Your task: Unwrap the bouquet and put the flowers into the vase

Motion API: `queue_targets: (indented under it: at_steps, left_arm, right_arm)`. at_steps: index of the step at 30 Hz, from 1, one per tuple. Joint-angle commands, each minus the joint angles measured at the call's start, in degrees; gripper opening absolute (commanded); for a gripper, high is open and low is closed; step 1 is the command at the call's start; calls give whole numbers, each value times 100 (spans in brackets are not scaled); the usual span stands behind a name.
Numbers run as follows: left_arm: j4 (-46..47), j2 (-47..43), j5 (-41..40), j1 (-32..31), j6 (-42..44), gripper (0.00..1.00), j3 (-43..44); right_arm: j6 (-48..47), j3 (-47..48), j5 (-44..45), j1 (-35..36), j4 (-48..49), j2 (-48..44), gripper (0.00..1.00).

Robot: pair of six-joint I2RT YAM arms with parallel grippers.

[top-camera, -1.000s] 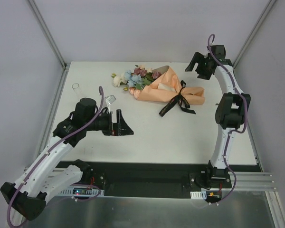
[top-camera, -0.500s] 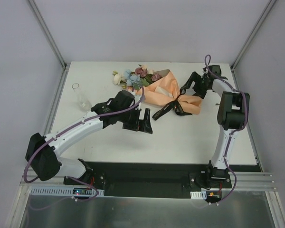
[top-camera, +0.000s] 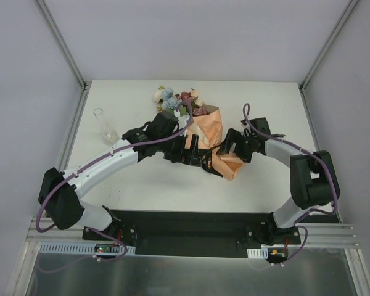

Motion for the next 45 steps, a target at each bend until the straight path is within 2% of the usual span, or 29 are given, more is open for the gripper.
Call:
queue_targets:
  at_steps: [1, 6, 8, 12, 13, 16, 18, 22, 23, 24, 28, 33, 38, 42, 45]
  left_arm:
    - [82, -47, -148, -64, 160, 83, -185]
    - [363, 173, 9, -64, 28, 66, -291]
    - [407, 401, 123, -64, 2, 63, -177]
    - [469, 788, 273, -64, -16, 51, 69]
    - [477, 893, 265, -64, -16, 43, 96]
    - [469, 1025, 212, -72, -60, 35, 105]
    - [478, 1061, 116, -64, -121, 36, 35]
    - [486, 1157, -60, -73, -113, 43, -62]
    - [486, 1175, -113, -64, -104, 46, -79]
    - [486, 1201, -166, -64, -69, 48, -80]
    - [486, 1411, -237, -72, -7, 50, -1]
    - [486, 1772, -280, -73, -7, 47, 210]
    - [478, 1703, -719, -186, 36, 45, 35]
    - [478, 1676, -808, -222, 54, 50, -97]
    - [469, 1772, -886, -231, 45, 50, -150]
  right_arm:
    - [49, -489, -257, -3, 258, -881, 99]
    - [146, -1017, -583, 119, 240, -1522, 99]
    - [225, -1061, -574, 416, 240, -1629, 99]
    - [383, -1105, -451, 963, 214, -1971, 99]
    - [418, -1131, -425, 1033, 213, -2059, 99]
    - [340, -1158, -109, 1051, 39, -2446, 99]
    - [208, -1114, 233, 964, -120, -2639, 99]
    - [199, -1000, 262, 604, -243, -2588, 97]
    - [173, -912, 174, 455, -244, -2448, 94]
    - [85, -851, 139, 401, -244, -2351, 85]
    - [-3, -595, -63, 304, -270, -1929, 68]
    - [-205, -647, -29, 655, -191, -1568, 48]
    - [-109, -1025, 199, 963, 37, -1743, 50]
    - [-126, -1087, 139, 1104, 117, -1577, 64]
    - [-144, -991, 94, 1192, 126, -1384, 66]
